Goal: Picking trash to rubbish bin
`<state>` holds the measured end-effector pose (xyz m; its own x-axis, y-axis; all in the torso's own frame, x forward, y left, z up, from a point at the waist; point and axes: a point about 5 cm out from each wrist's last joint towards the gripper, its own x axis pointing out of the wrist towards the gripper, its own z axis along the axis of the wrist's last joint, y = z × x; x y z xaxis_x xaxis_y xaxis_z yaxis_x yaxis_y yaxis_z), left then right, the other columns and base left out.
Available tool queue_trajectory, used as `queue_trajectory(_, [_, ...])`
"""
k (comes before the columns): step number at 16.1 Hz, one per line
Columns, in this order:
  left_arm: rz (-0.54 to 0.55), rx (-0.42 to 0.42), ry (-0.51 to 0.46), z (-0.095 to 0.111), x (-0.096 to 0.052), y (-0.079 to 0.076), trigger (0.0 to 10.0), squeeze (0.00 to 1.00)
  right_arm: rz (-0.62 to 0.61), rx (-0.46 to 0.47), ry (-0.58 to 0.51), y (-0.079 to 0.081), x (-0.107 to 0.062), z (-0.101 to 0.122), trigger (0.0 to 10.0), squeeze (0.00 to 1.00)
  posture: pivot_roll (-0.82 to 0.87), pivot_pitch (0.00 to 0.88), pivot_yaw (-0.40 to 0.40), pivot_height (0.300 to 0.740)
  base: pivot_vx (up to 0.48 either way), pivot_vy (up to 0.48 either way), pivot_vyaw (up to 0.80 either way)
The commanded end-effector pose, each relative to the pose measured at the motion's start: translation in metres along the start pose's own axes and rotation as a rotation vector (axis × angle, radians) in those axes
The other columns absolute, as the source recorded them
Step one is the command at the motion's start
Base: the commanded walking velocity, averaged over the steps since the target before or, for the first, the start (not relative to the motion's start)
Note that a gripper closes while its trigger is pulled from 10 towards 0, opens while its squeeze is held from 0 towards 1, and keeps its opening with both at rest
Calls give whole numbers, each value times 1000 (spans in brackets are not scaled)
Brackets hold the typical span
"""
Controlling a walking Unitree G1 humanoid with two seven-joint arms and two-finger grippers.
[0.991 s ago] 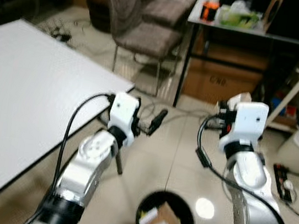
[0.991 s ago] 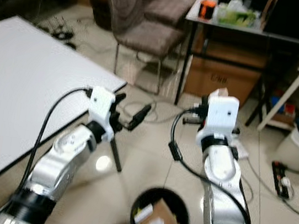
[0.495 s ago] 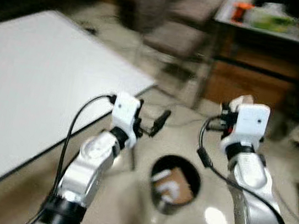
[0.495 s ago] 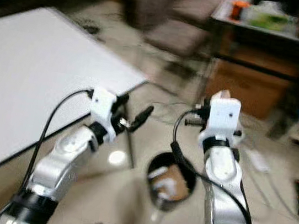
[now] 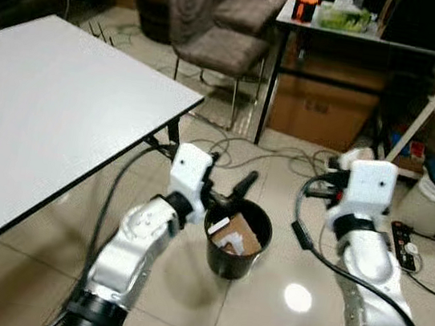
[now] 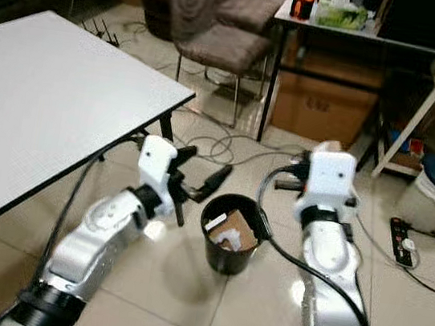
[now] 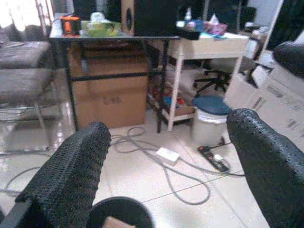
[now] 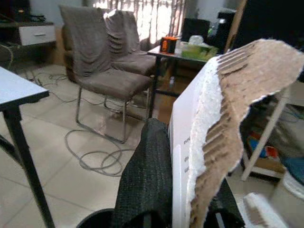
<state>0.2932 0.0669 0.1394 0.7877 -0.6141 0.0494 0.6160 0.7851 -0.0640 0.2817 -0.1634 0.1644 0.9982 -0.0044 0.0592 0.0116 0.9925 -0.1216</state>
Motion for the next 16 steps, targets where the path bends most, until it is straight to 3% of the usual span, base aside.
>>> queue_trajectory(1, [-8, 17, -18, 4, -1, 1, 10000, 0, 3, -2, -20, 2, 1, 5, 10000, 0, -87, 89, 41, 740, 0, 0, 0])
queue_trajectory(8, [-20, 28, -9, 3, -3, -1, 10000, 0, 0, 1, -13, 3, 0, 3, 10000, 0, -84, 94, 44, 740, 0, 0, 0])
queue_trajectory(16, [-24, 32, -6, 2, -2, -1, 10000, 0, -7, 4, 4, 3, 0, 1, 10000, 0, -86, 94, 47, 740, 0, 0, -755])
